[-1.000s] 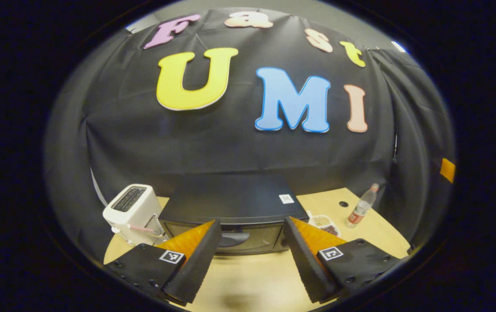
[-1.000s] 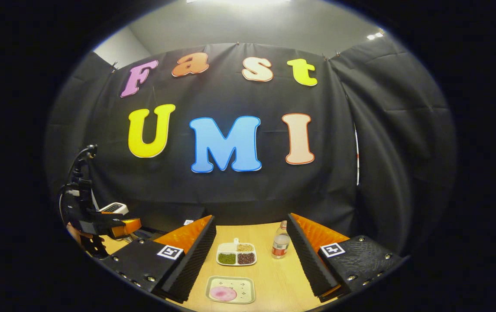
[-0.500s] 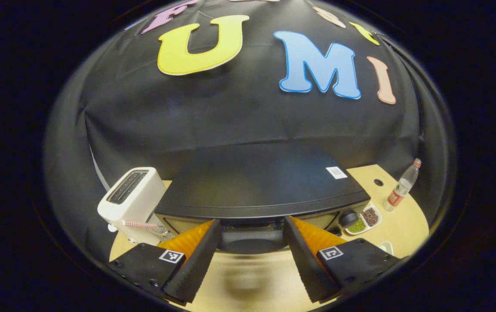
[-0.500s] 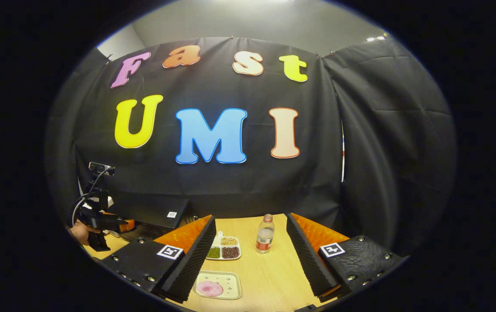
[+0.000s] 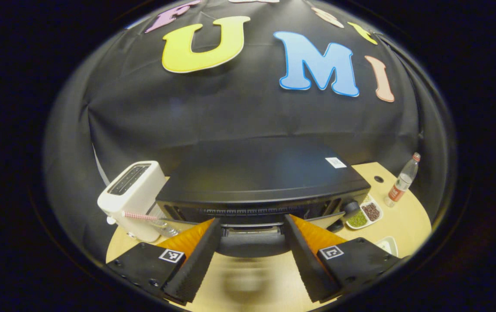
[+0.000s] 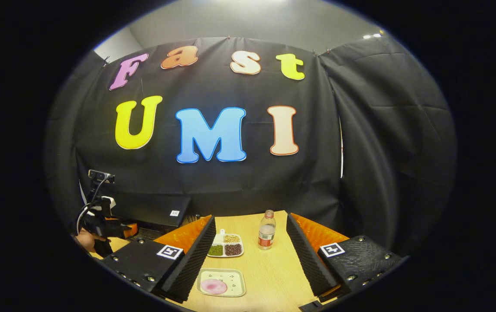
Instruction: Open the electric oven with the left hand, put the food in, and close the electric oven.
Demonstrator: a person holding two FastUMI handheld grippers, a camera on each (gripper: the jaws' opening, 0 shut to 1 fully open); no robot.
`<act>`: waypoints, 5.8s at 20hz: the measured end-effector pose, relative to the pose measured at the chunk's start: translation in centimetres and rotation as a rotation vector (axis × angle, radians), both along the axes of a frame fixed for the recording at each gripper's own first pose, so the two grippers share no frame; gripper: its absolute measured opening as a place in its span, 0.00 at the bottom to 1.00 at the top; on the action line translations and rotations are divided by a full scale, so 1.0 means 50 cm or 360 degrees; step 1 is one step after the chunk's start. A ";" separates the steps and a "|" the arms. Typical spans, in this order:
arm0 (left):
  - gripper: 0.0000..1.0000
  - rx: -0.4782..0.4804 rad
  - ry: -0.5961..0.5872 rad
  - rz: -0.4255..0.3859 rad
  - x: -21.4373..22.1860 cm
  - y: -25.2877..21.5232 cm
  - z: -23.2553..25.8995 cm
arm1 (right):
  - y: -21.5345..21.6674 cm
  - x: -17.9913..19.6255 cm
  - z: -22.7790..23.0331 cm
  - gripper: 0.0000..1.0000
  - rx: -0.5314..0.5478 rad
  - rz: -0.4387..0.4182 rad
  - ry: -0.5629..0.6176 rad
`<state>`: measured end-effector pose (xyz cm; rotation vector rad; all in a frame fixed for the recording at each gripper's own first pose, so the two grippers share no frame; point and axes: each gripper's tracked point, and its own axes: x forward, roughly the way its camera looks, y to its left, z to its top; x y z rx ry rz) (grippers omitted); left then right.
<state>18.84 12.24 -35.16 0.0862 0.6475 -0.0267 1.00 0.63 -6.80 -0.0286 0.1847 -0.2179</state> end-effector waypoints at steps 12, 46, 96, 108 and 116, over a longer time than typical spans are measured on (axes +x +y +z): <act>1.00 -0.0005 0.0161 -0.0076 -0.158 0.006 -0.096 | 0.062 -0.007 -0.016 0.99 -0.0006 0.0073 0.0038; 1.00 -0.0099 -0.0949 -0.0094 -0.256 -0.047 0.589 | -0.045 0.060 -0.688 1.00 0.0463 0.0059 0.1608; 0.98 -0.0117 -0.0843 -0.0058 -0.280 0.020 0.546 | 0.300 0.001 -0.532 0.01 0.1941 0.0380 0.1284; 0.92 -0.0021 -0.0767 0.0120 -0.372 0.176 0.513 | 0.529 0.139 -0.556 0.01 0.1966 0.0190 0.1154; 1.00 0.0032 -0.0728 0.0264 -0.407 0.276 0.504 | 0.580 0.270 -0.591 0.00 0.2131 -0.0136 0.0932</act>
